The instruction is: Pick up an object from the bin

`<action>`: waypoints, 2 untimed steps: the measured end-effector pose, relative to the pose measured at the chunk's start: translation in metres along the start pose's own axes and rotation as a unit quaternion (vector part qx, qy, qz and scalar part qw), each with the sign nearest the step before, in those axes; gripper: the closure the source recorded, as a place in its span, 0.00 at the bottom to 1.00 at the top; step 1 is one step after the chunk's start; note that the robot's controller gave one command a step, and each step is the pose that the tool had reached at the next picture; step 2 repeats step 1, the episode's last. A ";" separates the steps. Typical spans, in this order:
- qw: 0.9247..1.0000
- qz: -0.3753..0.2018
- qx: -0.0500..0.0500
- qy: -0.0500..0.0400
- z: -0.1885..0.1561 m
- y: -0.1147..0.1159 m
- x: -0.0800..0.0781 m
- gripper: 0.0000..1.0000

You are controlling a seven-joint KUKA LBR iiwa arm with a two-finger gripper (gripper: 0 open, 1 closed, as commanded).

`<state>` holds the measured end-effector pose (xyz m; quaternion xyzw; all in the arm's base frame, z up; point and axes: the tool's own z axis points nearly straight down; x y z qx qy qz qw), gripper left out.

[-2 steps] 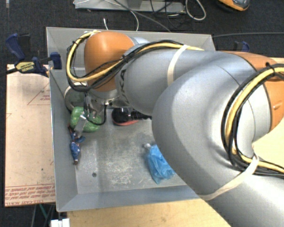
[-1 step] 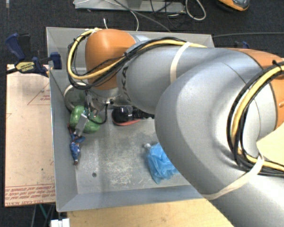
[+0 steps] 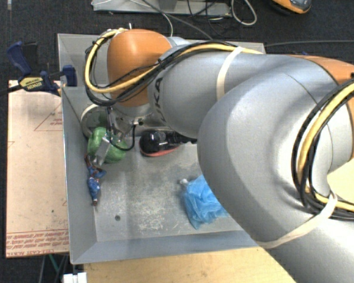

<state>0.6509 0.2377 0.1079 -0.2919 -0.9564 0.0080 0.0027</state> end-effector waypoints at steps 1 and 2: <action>1.000 0.000 0.001 0.001 -0.037 -0.001 0.001 1.00; 1.000 0.000 0.001 0.001 -0.037 -0.001 0.001 1.00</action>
Offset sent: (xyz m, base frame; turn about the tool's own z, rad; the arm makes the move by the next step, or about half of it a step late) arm -0.0008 -0.0001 0.0736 -0.0002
